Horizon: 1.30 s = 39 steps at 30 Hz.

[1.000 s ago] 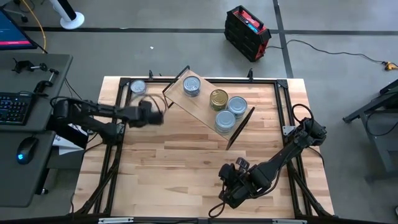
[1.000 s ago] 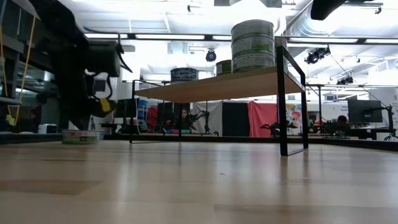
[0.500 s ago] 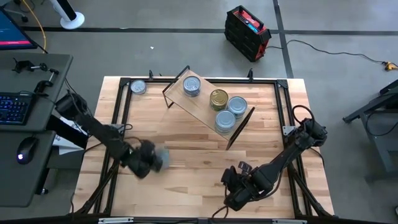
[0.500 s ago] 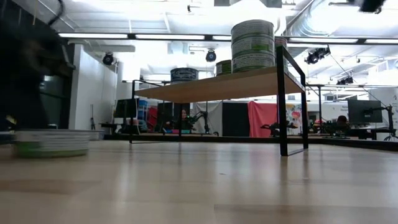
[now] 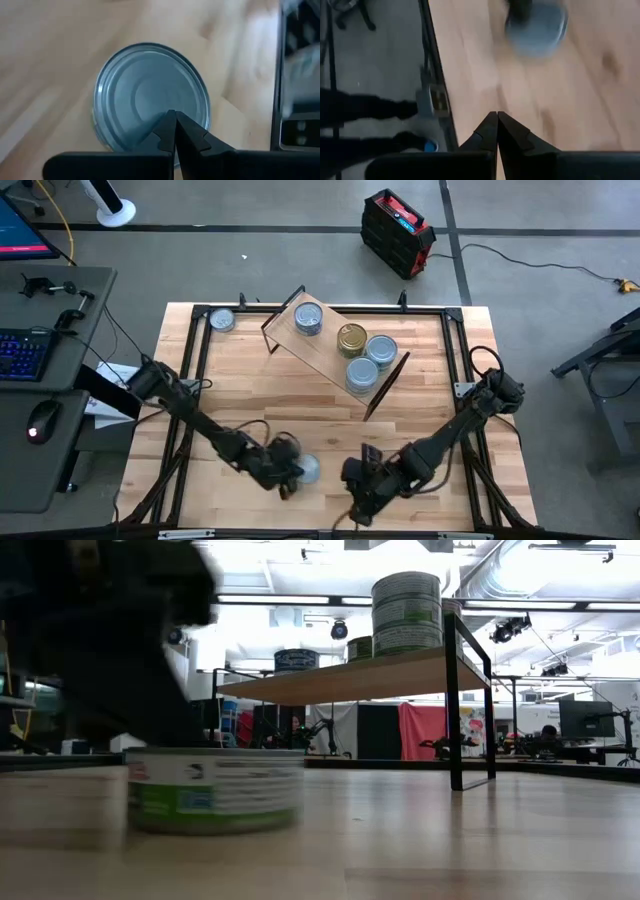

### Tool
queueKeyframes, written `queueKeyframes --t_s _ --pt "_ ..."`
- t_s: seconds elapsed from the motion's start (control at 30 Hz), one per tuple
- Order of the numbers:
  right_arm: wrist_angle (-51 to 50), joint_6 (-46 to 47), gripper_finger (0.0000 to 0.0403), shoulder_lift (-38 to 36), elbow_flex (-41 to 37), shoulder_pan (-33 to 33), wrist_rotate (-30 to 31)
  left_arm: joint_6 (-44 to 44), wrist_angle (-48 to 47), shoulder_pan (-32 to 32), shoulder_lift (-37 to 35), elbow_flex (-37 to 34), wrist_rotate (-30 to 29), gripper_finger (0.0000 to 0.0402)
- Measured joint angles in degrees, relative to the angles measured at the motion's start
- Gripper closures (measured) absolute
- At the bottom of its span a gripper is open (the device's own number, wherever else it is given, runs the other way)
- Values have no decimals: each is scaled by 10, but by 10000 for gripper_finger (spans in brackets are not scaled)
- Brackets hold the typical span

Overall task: Stack canned seafood by type on shelf
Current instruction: Stack the white-green tuna can on top of the other white-green tuna cans on the shelf

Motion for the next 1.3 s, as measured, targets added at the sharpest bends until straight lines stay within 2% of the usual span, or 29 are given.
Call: queueKeyframes --t_s 0.1,0.17,0.27,0.37,0.5,0.67,1.07,1.3 --pt "29 -28 403 0 0 -26 12 146 -58 16 23 77 58 401" --pt "37 -36 403 3 0 -43 12 222 -117 20 21 120 76 401" --pt "30 -43 403 19 0 -64 -12 292 -216 12 -12 150 53 401" --pt "30 -43 403 51 0 -75 -61 303 -254 -4 -51 131 10 401" --pt "82 -41 403 108 0 -82 -107 277 -193 -29 -85 56 -9 401" --pt "124 -16 403 165 0 -90 -113 248 -77 -33 -75 -26 -11 401" --pt "141 -21 403 196 0 -112 -107 360 -9 -7 -52 -28 -8 401" --pt "166 -38 403 196 0 -117 -106 390 -2 13 -38 -28 9 401"
